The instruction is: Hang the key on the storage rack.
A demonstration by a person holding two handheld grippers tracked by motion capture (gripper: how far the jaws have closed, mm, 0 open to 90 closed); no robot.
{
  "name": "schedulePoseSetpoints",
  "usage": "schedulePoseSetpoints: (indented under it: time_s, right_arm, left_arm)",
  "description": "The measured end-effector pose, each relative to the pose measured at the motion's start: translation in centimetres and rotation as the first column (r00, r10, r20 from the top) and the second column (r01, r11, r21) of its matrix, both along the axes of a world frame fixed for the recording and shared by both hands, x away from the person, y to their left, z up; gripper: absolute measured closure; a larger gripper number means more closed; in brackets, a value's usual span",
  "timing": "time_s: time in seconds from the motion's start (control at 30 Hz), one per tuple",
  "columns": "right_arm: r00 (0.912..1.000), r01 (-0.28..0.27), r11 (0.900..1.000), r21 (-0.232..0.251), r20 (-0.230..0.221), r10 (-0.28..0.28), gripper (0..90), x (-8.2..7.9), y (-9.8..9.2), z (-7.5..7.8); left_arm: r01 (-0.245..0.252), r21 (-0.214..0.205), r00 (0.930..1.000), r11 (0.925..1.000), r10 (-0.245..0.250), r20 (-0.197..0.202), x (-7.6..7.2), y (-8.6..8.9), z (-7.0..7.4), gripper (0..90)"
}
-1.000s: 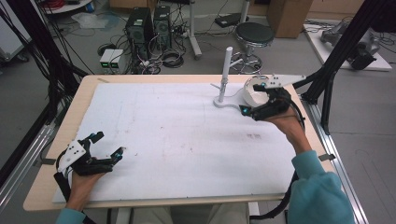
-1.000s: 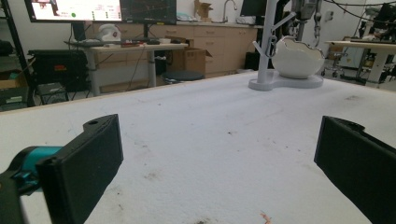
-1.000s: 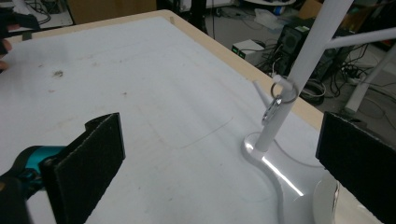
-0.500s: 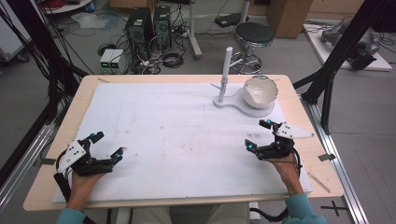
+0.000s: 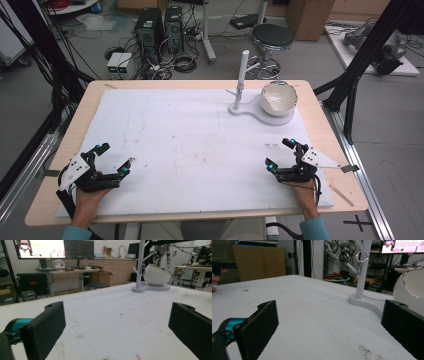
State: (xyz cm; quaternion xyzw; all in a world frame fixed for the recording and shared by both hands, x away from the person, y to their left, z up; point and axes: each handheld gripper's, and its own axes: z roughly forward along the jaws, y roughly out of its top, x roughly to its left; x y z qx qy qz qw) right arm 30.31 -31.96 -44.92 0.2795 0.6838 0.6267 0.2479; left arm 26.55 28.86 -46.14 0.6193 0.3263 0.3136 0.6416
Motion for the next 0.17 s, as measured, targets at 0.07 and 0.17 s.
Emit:
schedulePoseSetpoints:
  time_s: [0.07,0.17]
  right_arm:
    - [1.0,0.004,1.0,-0.004,0.007,-0.004,0.5,0.1,0.02,0.0]
    - [1.0,0.003,0.9999,-0.012,0.007,-0.003,0.5,0.07,0.07,0.01]
  left_arm:
    - [-0.002,0.0,1.0,1.0,0.002,0.0,0.01,0.05,-0.01,1.7]
    - [-0.003,-0.001,1.0,1.0,0.003,0.0,0.01,0.05,-0.01,1.7]
